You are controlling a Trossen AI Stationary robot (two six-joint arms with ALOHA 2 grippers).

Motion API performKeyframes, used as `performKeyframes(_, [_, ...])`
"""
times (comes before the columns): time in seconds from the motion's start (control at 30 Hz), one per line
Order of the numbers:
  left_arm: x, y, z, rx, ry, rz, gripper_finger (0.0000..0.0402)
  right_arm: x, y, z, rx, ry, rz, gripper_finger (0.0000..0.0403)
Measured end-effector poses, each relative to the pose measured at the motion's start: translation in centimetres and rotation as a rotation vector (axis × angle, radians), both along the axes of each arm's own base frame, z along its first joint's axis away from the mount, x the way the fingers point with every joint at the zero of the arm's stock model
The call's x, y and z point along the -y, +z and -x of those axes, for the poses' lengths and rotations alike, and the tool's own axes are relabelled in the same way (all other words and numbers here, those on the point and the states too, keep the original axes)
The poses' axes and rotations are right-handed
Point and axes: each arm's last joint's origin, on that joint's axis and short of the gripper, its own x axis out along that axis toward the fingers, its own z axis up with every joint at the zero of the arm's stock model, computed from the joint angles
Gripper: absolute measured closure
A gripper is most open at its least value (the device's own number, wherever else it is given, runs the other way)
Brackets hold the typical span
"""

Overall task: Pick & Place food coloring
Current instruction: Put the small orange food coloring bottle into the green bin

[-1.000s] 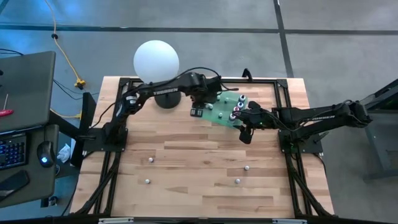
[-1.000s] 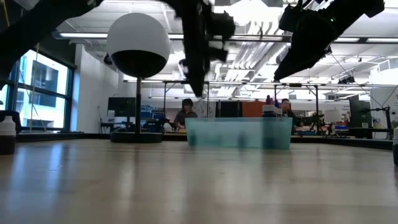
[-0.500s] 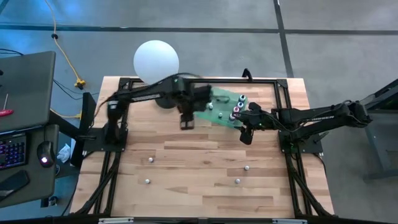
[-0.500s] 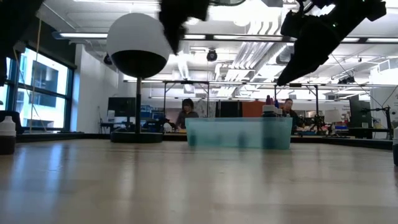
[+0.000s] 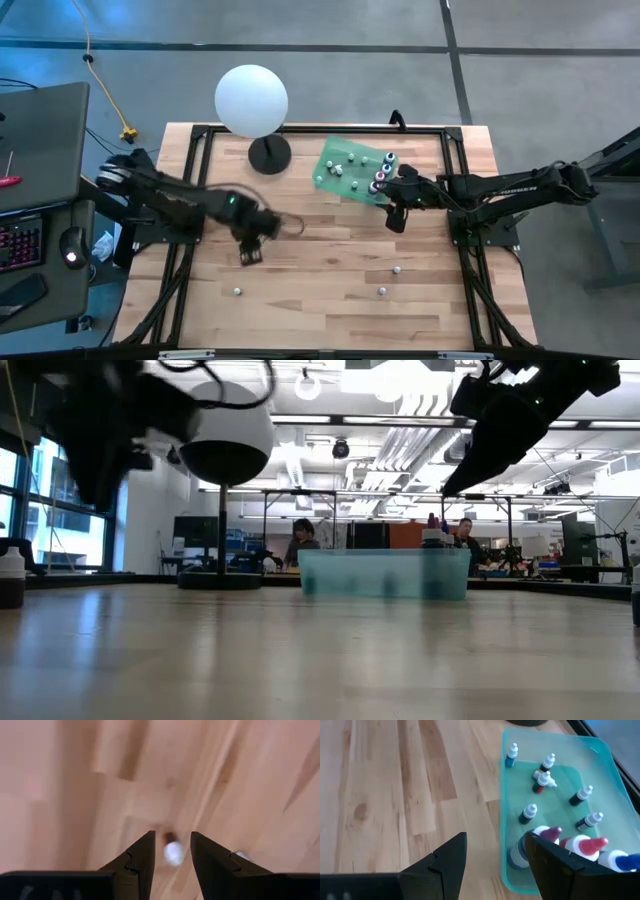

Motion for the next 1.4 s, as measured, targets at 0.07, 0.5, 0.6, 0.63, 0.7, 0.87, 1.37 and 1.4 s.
performKeyframes(0.07, [1.2,-1.2,0.5,0.032,-0.008,0.012,0.028,0.0,0.1,-0.1,0.009,0.018,0.005,0.0208])
performKeyframes(0.5, [3.6,-4.6,3.4,-0.042,-0.063,-0.076,0.028,0.0,0.5,-0.5,0.071,0.025,0.001,0.0208])
performKeyframes(0.6, [3.5,-5.4,3.5,-0.025,-0.061,-0.072,0.028,0.0,0.5,-0.5,0.071,0.024,0.001,0.0208])
performKeyframes(0.63, [3.5,-5.8,3.5,-0.011,-0.061,-0.065,0.028,-0.1,0.5,-0.5,0.071,0.025,0.001,0.0208])
performKeyframes(0.7, [3.5,-6.5,3.6,-0.001,-0.062,-0.052,0.028,0.0,0.5,-0.5,0.071,0.024,0.001,0.0208])
performKeyframes(0.87, [3.4,-7.2,3.8,0.007,-0.032,-0.039,0.028,0.0,0.5,-0.5,0.07,0.025,0.001,0.0208])
performKeyframes(1.37, [3.3,-7.4,3.9,0.003,-0.022,-0.034,0.0319,-0.1,0.5,-0.5,0.07,0.025,0.002,0.0208])
performKeyframes(1.4, [3.3,-7.3,3.8,0.008,-0.031,-0.036,0.0329,0.0,0.5,-0.5,0.069,0.025,0.002,0.0208])
